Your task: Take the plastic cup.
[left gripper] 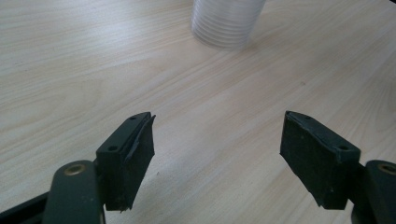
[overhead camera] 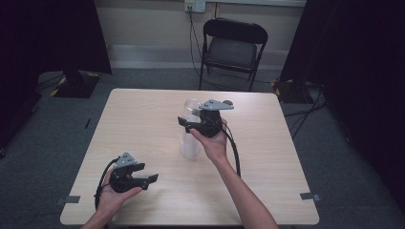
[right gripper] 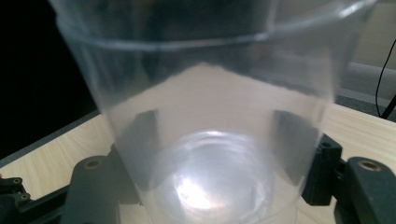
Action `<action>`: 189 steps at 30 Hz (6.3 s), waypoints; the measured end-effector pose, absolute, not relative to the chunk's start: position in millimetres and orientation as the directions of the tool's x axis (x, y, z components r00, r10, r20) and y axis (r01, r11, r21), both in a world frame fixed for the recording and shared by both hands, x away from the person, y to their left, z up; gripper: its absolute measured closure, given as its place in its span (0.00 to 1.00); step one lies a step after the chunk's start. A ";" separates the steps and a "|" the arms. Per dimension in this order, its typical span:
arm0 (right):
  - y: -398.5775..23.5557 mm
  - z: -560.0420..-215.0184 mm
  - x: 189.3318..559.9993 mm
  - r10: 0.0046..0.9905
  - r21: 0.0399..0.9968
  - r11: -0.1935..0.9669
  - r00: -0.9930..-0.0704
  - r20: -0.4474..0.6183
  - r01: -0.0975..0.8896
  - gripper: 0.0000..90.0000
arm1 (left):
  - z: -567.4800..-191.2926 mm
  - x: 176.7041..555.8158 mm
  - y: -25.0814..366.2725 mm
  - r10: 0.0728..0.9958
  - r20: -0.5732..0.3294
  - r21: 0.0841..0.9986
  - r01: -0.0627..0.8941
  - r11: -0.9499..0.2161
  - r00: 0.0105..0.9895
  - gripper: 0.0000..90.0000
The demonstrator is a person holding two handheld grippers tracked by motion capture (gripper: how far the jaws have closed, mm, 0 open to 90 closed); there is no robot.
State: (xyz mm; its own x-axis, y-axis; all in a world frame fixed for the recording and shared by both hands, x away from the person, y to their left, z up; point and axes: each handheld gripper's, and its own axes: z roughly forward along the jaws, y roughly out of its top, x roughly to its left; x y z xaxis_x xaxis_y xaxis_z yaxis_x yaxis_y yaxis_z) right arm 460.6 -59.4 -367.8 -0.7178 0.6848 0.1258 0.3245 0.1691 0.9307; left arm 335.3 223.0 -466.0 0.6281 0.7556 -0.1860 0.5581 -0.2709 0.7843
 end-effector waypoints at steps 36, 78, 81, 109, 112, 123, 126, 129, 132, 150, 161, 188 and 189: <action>-103.9 -327.7 437.4 0.705 0.943 0.091 -0.689 0.167 0.321 0.37 | -458.5 330.7 219.3 0.751 -0.153 0.810 0.517 -0.277 0.642 0.33; -168.3 -388.6 377.6 0.662 0.838 -0.042 -0.613 0.432 0.545 0.40 | -411.6 359.0 128.7 0.619 -0.090 0.878 0.355 -0.319 0.780 0.49; -166.8 -394.5 373.5 0.643 0.827 -0.052 -0.615 0.457 0.560 0.40 | -413.0 357.4 125.3 0.611 -0.090 0.883 0.347 -0.316 0.787 0.51; -133.2 -429.5 364.9 0.398 0.609 -0.079 -0.535 0.745 0.789 0.40 | -430.0 324.2 107.4 0.590 -0.024 0.927 0.240 -0.290 0.807 0.80; -131.1 -430.0 364.3 0.373 0.591 -0.076 -0.527 0.764 0.803 0.40 | -428.5 321.5 106.3 0.607 -0.013 0.931 0.232 -0.283 0.794 0.80; -124.3 -430.7 361.5 0.295 0.503 -0.083 -0.461 0.837 0.860 0.40 | -430.2 315.3 101.9 0.649 0.044 0.948 0.172 -0.266 0.759 0.77; -121.4 -431.6 360.6 0.288 0.490 -0.078 -0.450 0.845 0.868 0.40 | -430.0 314.3 100.7 0.654 0.052 0.954 0.156 -0.256 0.755 0.77; -120.2 -432.4 360.7 0.277 0.477 -0.083 -0.440 0.854 0.875 0.40 | -430.9 312.7 98.9 0.664 0.067 0.957 0.141 -0.254 0.745 0.77; -118.8 -432.7 360.1 0.294 0.478 -0.078 -0.438 0.850 0.875 0.40 | -432.9 312.0 96.7 0.660 0.109 0.952 0.112 -0.283 0.743 0.77; -115.4 -428.3 359.1 0.328 0.548 -0.035 -0.508 0.797 0.836 0.25 | -430.1 315.1 101.0 0.654 0.085 0.950 0.137 -0.282 0.751 0.93; -117.6 -427.8 359.1 0.342 0.570 -0.033 -0.527 0.778 0.821 0.22 | -430.9 320.7 105.8 0.651 0.051 0.947 0.171 -0.273 0.757 0.93; -124.0 -426.3 358.5 0.370 0.594 -0.024 -0.545 0.753 0.804 0.23 | -431.9 332.6 120.6 0.678 0.009 0.945 0.216 -0.247 0.735 0.94; -124.2 -426.0 358.2 0.369 0.598 -0.025 -0.548 0.750 0.801 0.23 | -432.1 333.3 121.2 0.679 0.000 0.947 0.219 -0.236 0.734 0.94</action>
State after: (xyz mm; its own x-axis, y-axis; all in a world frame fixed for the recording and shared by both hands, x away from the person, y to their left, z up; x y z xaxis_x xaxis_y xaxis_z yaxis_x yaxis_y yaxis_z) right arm 358.2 -124.2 -426.0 -0.5483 0.3692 0.7504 0.8014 -0.0246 0.5977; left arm 333.3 121.2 -432.1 0.7339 0.6792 -0.0003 0.2188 -0.2360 0.9468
